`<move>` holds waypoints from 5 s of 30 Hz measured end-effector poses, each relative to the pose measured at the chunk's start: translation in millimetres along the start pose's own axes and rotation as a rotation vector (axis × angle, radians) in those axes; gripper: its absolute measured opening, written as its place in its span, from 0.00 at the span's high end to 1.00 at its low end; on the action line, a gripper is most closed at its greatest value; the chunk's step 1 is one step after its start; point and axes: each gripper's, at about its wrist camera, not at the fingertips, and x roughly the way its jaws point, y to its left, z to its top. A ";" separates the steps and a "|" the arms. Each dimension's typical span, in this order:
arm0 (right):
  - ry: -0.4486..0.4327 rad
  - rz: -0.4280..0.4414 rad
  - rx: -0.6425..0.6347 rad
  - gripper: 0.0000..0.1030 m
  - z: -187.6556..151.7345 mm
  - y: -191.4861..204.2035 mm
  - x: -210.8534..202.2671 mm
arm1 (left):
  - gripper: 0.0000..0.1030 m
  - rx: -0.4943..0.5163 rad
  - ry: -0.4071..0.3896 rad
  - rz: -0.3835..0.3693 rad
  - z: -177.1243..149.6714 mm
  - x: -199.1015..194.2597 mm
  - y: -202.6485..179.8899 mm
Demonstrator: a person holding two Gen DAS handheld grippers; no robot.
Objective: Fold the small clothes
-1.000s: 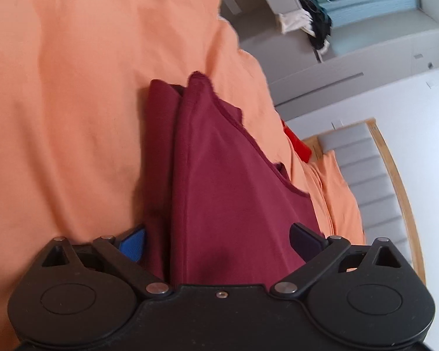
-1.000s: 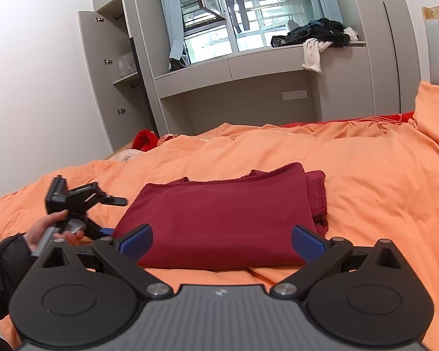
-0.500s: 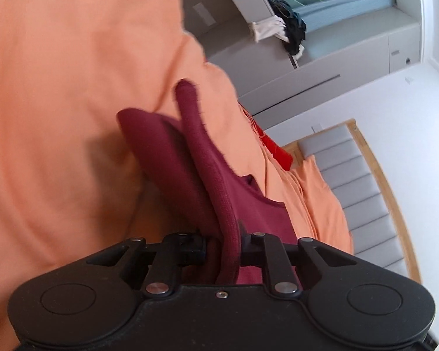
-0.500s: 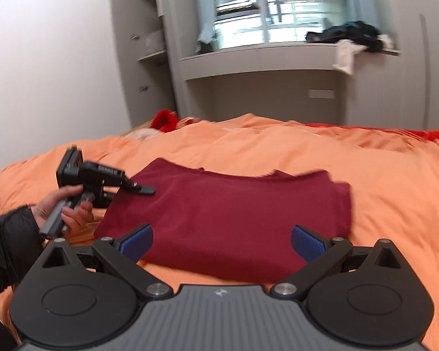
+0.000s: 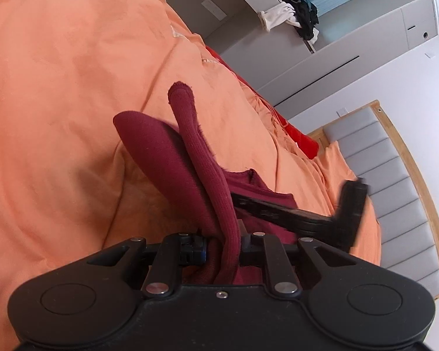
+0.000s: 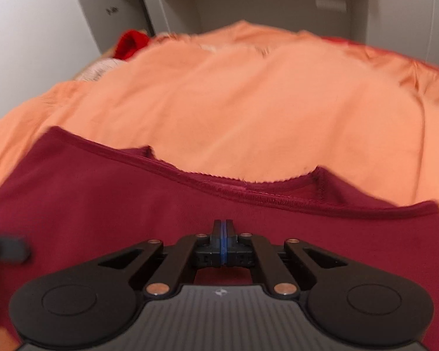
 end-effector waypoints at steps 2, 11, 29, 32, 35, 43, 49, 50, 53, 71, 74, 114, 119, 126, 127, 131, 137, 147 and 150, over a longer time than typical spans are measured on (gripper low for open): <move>-0.007 -0.010 -0.022 1.00 -1.9 2.1 0.1 | 0.83 0.000 0.001 0.008 1.0 -0.3 -0.5; -0.058 0.057 -0.092 1.00 -54.9 19.9 -53.9 | 0.83 0.023 -0.001 0.015 1.6 -0.6 -13.8; -0.411 0.045 0.095 0.83 -284.0 -66.2 -295.8 | 0.84 0.326 0.134 0.249 -16.6 101.5 -210.9; -0.465 0.069 0.139 0.83 -295.8 -85.1 -313.8 | 0.84 0.422 0.172 0.371 -49.5 158.3 -254.5; -0.524 0.049 0.128 0.82 -303.5 -93.4 -327.3 | 0.83 0.512 0.221 0.444 -87.6 212.3 -279.7; -0.474 0.027 0.189 0.80 -312.9 -119.0 -325.3 | 0.23 0.468 0.202 0.400 -108.4 222.0 -293.8; -0.468 0.067 0.212 0.41 -311.7 -133.5 -314.8 | 0.01 0.421 -0.008 0.122 -91.9 105.1 -322.1; -0.481 0.086 0.196 0.41 -310.8 -131.6 -315.8 | 0.01 0.421 -0.050 0.096 -93.6 77.9 -321.0; -0.484 0.130 0.110 0.41 -287.9 -124.9 -310.7 | 0.01 0.438 -0.122 0.070 -108.7 17.5 -303.7; -0.347 0.297 0.095 0.93 -198.4 -134.3 -247.7 | 0.02 0.353 -0.150 0.289 -174.1 -40.3 -141.0; -0.287 0.305 0.142 0.93 -223.6 -150.8 -235.3 | 0.02 0.350 -0.129 0.270 -179.2 -22.6 -134.6; -0.208 0.533 0.505 0.81 -76.6 -309.3 -61.6 | 0.03 0.507 -0.105 0.321 -193.8 -0.2 -128.8; -0.325 0.569 0.531 0.50 -104.3 -314.0 -101.4 | 0.03 0.470 -0.113 0.294 -190.4 -6.6 -125.5; -0.412 0.377 0.313 0.46 -185.8 -253.5 -220.5 | 0.02 0.627 -0.159 0.378 -194.1 4.4 -142.5; -0.431 0.330 0.304 0.39 -195.6 -243.7 -231.8 | 0.02 0.667 -0.156 0.374 -194.2 10.6 -148.1; -0.469 0.171 0.229 0.34 -208.1 -196.3 -243.9 | 0.03 0.833 -0.071 0.443 -201.0 53.2 -162.4; -0.446 0.256 0.315 0.35 -205.7 -190.0 -232.6 | 0.07 0.845 -0.052 0.473 -204.8 90.6 -157.9; -0.353 0.351 0.331 0.94 -199.2 -192.1 -209.7 | 0.06 0.831 -0.131 0.458 -206.3 96.2 -162.6; -0.406 0.411 0.362 0.94 -192.0 -194.4 -223.3 | 0.06 0.845 -0.163 0.459 -207.5 97.5 -169.7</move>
